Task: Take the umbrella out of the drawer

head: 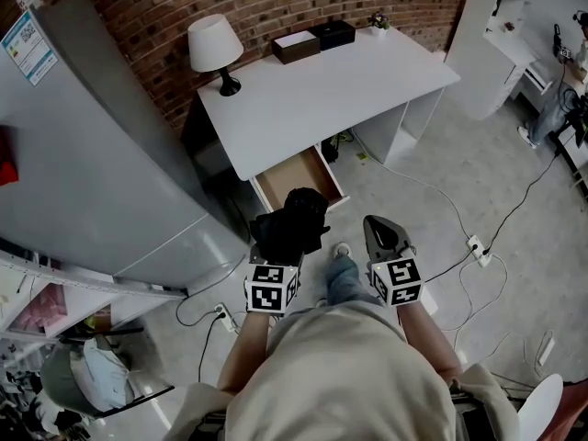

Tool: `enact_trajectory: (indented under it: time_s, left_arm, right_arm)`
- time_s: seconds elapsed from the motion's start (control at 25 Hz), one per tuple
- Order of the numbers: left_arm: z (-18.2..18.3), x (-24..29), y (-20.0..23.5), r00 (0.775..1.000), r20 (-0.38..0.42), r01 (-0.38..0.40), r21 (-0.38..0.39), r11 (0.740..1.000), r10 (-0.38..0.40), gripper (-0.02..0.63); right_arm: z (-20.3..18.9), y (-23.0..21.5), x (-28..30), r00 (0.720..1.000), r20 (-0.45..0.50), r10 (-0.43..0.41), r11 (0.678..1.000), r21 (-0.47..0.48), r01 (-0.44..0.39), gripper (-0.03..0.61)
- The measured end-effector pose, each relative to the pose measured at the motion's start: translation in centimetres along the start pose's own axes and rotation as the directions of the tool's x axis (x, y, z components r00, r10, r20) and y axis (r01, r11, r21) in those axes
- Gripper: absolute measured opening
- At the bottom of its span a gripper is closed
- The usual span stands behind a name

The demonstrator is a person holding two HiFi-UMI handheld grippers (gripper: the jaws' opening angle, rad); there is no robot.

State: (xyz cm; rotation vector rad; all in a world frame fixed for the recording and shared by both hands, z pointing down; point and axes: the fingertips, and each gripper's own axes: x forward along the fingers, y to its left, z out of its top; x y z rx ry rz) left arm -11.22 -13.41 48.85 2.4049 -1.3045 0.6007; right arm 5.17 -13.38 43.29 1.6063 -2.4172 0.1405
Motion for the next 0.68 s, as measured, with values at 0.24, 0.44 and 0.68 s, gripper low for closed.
enact_trajectory:
  time_s: [0.24,0.44,0.68]
  left_arm:
    - [1.1,-0.3,-0.2,1.0,0.022,0.001,-0.027,1.0,-0.001,0.252]
    - [1.8,-0.4,-0.3,0.999,0.039,-0.004,-0.023,1.0,0.004,0.252]
    - [2.6,-0.2,-0.3,0.998,0.061,-0.009,-0.038,0.999,0.011,0.252]
  right_arm:
    - [0.0,-0.4,0.2,1.0,0.001,0.001,1.0,0.011,-0.001,-0.001]
    - [0.1,-0.7,0.3,1.0,0.007,-0.005,1.0,0.017,0.004,-0.002]
    - [0.1,-1.1,0.4,1.0,0.012,-0.005,1.0,0.021,0.005,-0.001]
